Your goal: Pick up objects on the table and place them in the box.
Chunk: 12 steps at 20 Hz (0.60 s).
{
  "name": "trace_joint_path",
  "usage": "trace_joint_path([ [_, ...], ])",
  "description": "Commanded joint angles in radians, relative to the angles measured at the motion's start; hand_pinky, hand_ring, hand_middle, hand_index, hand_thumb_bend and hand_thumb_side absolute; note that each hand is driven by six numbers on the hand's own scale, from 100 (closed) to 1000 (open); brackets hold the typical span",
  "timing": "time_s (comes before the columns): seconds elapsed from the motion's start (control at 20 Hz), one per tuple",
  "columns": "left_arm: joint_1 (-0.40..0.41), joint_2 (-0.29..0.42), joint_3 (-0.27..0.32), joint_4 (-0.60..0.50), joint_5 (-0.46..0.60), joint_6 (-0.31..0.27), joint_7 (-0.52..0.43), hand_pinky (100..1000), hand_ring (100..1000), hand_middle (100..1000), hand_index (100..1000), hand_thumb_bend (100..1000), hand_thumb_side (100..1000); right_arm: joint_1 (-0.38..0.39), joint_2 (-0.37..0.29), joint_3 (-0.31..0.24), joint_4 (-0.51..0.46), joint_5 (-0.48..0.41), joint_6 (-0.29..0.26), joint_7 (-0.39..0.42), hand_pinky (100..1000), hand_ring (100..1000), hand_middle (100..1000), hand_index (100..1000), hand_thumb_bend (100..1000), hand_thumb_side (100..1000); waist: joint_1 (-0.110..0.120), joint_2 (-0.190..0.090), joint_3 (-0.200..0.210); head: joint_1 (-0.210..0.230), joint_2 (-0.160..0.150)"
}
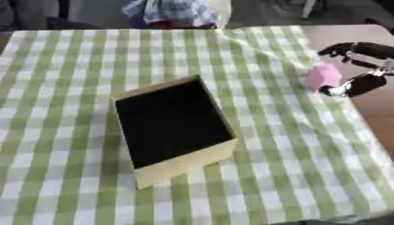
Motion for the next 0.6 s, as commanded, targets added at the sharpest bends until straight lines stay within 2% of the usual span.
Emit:
trace_joint_path([
  [0.05, -0.006, 0.023, 0.005, -0.014, 0.003, 0.001, -0.003, 853, 773, 815, 859, 377, 785, -0.019, -0.027, -0.014, 0.008, 0.008, -0.002, 0.004, 816, 930, 933, 991, 375, 476, 0.002, -0.019, 0.000, -0.002, -0.006],
  [0.6, -0.006, 0.022, 0.004, -0.014, 0.005, 0.002, -0.005, 854, 772, 814, 859, 376, 787, -0.025, -0.017, -0.018, 0.039, 0.013, -0.002, 0.005, 810, 917, 917, 986, 315, 453, 0.000, -0.018, 0.003, -0.005, -0.003],
])
